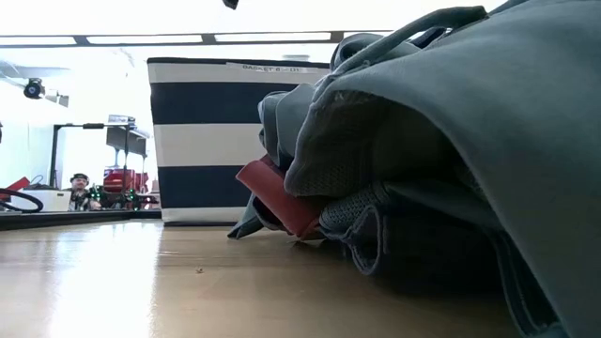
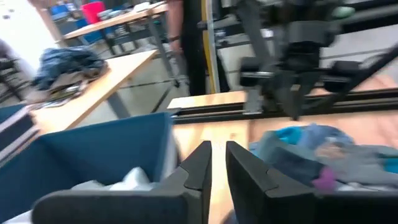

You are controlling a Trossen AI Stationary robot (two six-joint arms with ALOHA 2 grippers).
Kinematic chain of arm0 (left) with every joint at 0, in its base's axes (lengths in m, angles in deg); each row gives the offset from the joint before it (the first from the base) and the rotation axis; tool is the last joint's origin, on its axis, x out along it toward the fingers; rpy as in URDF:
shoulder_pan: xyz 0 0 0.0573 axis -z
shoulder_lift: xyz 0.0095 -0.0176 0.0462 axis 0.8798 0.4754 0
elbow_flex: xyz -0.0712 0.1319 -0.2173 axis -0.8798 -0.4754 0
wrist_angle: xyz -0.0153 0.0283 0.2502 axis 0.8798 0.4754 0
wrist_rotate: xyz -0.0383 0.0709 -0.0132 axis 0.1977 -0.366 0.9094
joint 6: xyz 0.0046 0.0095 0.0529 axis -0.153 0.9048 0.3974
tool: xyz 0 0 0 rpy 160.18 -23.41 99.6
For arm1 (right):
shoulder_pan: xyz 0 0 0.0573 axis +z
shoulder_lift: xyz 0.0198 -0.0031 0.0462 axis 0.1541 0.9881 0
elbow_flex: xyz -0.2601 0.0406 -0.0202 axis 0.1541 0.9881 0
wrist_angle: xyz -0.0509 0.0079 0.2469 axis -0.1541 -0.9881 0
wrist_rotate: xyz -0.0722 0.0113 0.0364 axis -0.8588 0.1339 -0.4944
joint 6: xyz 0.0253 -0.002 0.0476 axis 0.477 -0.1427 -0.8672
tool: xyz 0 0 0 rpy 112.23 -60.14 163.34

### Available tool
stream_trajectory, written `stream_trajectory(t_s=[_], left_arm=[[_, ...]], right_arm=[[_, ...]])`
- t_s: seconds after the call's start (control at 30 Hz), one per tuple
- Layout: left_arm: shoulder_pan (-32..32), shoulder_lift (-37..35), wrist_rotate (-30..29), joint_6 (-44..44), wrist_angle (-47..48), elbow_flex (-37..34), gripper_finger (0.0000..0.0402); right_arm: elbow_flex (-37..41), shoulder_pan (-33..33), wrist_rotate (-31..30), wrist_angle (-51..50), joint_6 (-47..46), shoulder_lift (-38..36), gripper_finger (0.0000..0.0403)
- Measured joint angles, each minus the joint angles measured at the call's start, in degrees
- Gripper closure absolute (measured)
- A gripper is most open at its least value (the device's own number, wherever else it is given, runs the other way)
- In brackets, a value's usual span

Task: Sort clothes
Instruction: Put the gray sock into the blue laundry organizer

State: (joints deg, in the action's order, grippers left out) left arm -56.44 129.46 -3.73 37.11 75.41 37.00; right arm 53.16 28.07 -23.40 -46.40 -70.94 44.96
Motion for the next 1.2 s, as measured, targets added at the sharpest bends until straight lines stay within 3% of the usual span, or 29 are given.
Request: stream_trajectory(t_s=[0.27,0.7,1.0,1.2], left_arm=[[4.39,5.50,0.34,0.01,-2.14,0.00,0.0304],[5.75,14.31,0.93,-1.79,-9.78,0.00,0.0211],[7.55,19.82,2.46,-1.73,-9.98,1.99,0.0208],[9.60,24.85,2.46,-1.69,2.92,9.25,0.0225]], right_arm=[[0.00,0.00,0.00,0.04,-0.01,0.01,0.0403],[0.02,0.02,0.00,-1.88,-0.04,0.02,0.0403],[0.02,0.00,0.00,-2.43,-0.56,-1.01,0.0403],[0.07,0.02,0.01,-2.96,-0.72,-1.63,0.0403]])
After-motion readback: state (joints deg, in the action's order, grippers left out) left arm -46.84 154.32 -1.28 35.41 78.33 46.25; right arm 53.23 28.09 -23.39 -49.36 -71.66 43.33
